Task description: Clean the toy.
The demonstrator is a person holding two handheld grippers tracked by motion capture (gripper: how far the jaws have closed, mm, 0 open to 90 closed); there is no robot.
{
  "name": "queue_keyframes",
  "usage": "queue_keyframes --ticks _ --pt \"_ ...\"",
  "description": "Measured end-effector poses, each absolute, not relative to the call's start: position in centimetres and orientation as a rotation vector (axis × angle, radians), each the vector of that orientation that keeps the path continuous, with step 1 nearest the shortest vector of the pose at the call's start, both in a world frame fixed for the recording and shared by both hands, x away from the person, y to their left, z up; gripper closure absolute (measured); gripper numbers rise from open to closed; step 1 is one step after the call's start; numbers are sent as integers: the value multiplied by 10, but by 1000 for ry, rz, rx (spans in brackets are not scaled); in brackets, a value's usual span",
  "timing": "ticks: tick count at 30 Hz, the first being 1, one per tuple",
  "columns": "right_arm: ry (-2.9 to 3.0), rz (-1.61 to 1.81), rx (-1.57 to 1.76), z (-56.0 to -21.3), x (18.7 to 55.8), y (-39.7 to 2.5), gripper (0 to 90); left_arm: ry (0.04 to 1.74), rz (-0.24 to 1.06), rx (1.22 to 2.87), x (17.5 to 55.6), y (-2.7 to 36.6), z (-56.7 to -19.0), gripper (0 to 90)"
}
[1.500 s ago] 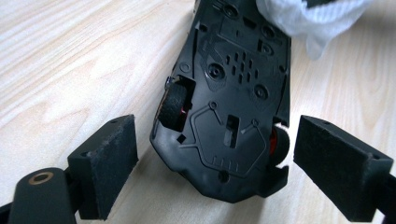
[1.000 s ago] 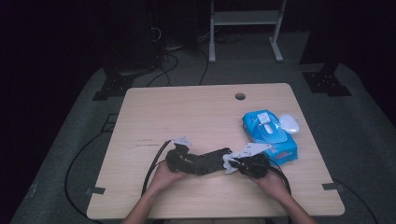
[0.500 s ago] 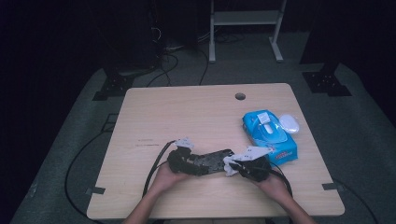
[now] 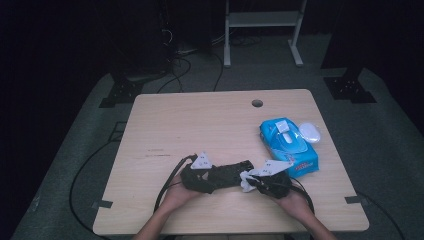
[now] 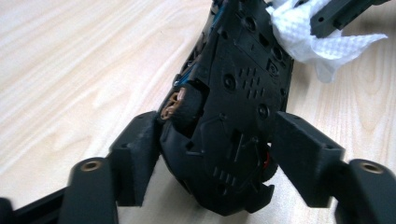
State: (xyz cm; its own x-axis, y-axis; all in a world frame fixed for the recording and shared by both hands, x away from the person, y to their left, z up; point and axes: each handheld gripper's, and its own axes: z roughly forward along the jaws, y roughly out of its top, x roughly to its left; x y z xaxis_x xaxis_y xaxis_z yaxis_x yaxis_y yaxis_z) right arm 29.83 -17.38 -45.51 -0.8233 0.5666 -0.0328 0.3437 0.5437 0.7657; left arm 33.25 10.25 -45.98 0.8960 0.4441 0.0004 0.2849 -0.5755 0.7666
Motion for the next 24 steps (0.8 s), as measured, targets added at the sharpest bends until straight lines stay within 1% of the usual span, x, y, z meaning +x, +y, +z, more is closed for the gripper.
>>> queue_keyframes --ticks 2,3,4,5,10,12,15,22,24 --pt "2509 1155 762 -455 298 -174 831 522 242 2208 332 103 -460 354" --pt "2510 1159 761 -456 297 -175 832 517 249 2202 331 104 -459 386" --pt "2510 1159 761 -456 297 -175 832 516 246 2197 331 105 -459 386" --pt "2513 1158 764 -456 296 -175 831 508 255 2191 330 105 -458 409" --pt "2511 1162 767 -457 295 -175 831 483 273 2196 328 105 -458 413" --pt "2513 1164 766 -458 294 -176 831 475 272 2179 327 107 -457 459" --pt "2523 1164 773 -460 292 -177 831 446 279 2174 325 110 -456 479" --pt "2528 1159 774 -462 289 -178 831 424 268 2183 324 110 -457 491" --pt "2531 1145 775 -464 288 -177 831 436 257 2200 325 109 -459 450"
